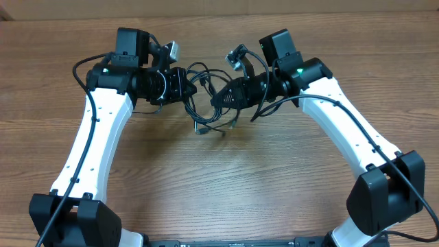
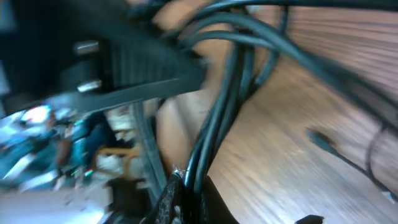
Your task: Untangle cables
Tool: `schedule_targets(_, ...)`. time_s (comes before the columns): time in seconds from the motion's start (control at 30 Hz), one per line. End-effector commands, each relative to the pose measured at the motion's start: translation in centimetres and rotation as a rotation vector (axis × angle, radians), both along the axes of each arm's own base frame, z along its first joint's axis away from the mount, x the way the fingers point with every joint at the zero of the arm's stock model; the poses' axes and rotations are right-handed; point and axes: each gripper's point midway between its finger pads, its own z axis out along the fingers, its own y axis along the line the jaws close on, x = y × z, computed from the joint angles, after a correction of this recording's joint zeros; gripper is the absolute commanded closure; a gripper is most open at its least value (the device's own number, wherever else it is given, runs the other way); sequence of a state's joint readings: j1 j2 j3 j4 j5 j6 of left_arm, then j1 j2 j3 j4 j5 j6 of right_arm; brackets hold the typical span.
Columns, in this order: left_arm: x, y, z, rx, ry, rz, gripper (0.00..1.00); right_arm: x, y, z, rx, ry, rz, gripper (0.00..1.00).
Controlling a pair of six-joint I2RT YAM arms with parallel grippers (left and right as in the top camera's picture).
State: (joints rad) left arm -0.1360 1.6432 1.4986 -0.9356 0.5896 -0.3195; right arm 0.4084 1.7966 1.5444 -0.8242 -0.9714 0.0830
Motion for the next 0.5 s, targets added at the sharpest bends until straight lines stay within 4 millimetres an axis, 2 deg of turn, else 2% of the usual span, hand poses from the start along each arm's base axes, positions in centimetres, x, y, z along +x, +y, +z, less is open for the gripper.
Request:
schedule_targets(0.0,1.2,2.0,-0.9,0.078,0.046,0.172,0.96,-3.2,0.8,4.6,0.259,0.006,0.191,0.96)
schedule_targets(0.13,1.7,3.3,-1.4,0.121,0.069,0.279,0.96,-4.0,0.6,6.0,0.349,0.014,0.242,0.96)
schedule_targets(0.3,1.2,3.3,-1.6,0.116,0.106,0.299,0.96,-4.5,-0.4,9.1,0.517,-0.001,0.326,0.96)
schedule_targets(0.47,-0.1,3.4,-2.2,0.135,0.163,0.291,0.96,-3.5,-1.1,9.2,0.517,-0.038,0.303,0.96)
